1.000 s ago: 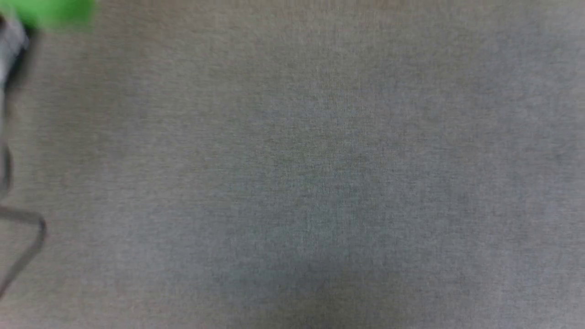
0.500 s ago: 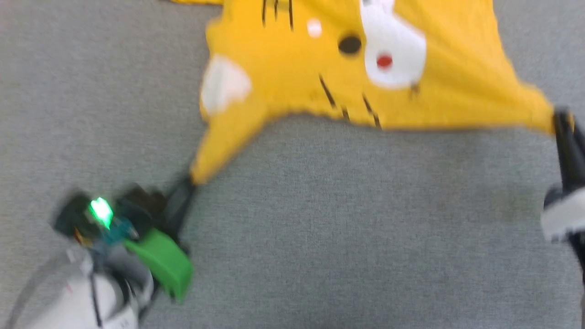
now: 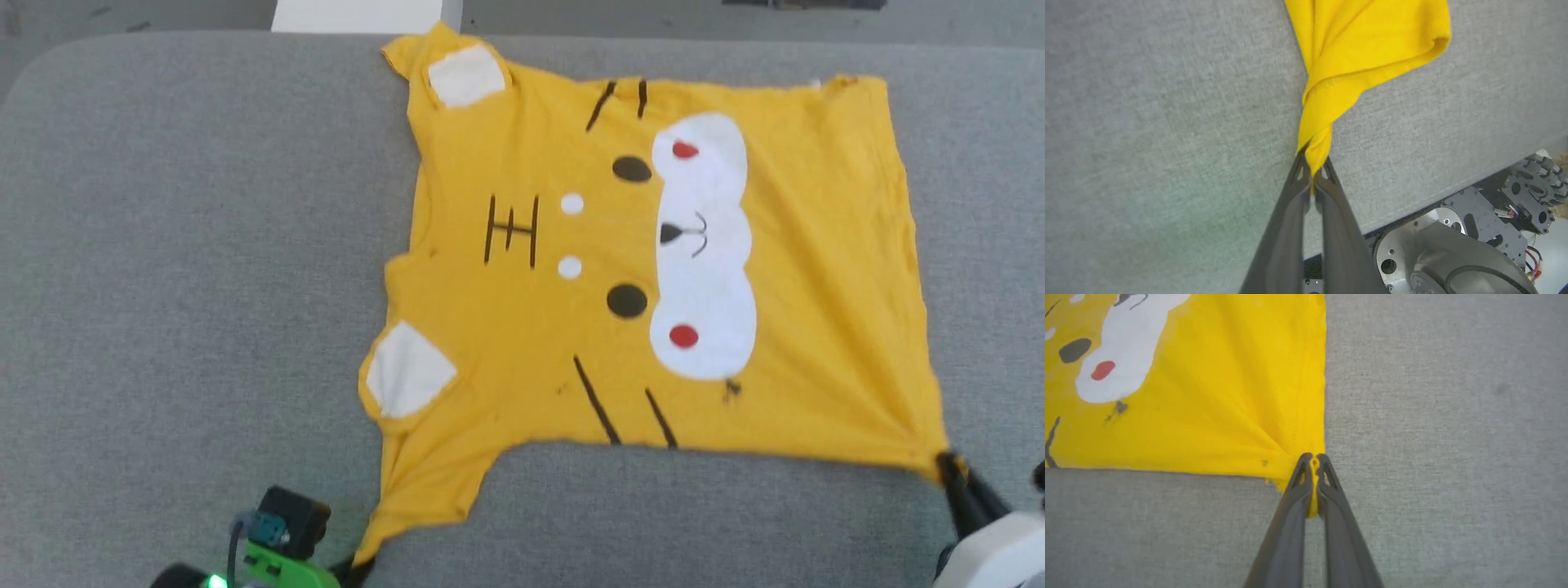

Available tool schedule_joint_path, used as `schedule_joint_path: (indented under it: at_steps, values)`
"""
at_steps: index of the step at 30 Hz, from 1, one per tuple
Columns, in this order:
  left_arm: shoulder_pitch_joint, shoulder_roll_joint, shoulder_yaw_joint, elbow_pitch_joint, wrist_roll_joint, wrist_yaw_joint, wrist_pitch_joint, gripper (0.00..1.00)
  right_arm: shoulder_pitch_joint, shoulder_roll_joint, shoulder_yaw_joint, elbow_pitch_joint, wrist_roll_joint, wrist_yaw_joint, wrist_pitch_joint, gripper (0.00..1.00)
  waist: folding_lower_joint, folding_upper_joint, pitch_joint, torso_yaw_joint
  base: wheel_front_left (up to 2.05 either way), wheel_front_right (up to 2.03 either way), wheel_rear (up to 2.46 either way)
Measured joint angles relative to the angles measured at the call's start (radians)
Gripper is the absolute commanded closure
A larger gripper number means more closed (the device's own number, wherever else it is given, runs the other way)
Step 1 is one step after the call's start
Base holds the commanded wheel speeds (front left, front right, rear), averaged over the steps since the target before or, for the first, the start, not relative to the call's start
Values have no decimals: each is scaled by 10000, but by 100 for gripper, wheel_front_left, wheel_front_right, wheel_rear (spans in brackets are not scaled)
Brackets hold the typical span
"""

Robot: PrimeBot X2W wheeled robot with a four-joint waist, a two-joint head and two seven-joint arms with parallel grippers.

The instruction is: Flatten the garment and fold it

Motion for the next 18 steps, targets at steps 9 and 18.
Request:
schedule_joint_path:
  at_steps: [9, 18]
  values:
    - [988, 15, -196, 35, -897, 428, 780, 100, 1509, -341, 815, 303, 569, 0, 1856, 100, 0, 0, -684, -20, 0, 0, 0]
    - [1896, 171, -163, -128, -1513, 798, 934, 100, 2636, -332, 604, -144, 1179, 0, 3532, 100, 0, 0, -1230, -39, 0, 0, 0]
